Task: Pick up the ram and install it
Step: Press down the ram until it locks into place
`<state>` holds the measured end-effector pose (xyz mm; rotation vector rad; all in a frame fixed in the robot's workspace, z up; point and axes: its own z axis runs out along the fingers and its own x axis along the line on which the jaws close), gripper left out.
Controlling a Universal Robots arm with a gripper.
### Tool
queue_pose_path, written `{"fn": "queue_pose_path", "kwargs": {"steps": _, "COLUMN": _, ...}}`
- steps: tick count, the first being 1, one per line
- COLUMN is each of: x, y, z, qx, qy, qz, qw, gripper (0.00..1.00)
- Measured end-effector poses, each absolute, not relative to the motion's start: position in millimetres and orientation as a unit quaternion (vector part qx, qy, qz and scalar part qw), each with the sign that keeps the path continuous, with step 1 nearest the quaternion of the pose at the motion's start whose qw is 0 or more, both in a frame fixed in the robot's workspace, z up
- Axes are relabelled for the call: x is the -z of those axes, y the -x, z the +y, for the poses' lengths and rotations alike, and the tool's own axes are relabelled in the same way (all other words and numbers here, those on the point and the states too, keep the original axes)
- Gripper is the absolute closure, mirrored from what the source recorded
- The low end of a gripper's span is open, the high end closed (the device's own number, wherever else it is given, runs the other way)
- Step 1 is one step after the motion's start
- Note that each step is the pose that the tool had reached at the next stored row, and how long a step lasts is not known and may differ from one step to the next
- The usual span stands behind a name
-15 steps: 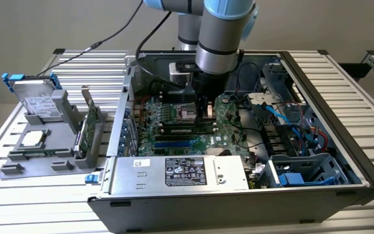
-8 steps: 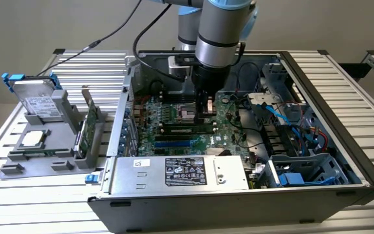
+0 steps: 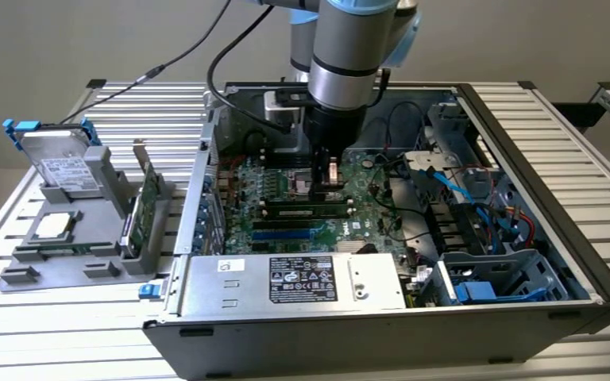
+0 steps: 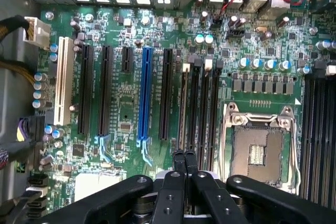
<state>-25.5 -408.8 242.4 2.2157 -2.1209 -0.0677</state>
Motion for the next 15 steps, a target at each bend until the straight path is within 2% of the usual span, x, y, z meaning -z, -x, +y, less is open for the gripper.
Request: {"fn": "queue_pose_path", "kwargs": {"steps": 15, "x": -242.3, "y": 30.9, "z": -408.8, "qx": 0.022, "qy": -0.722, "qz": -0.691, "qw": 0.037, "gripper": 0.9}}
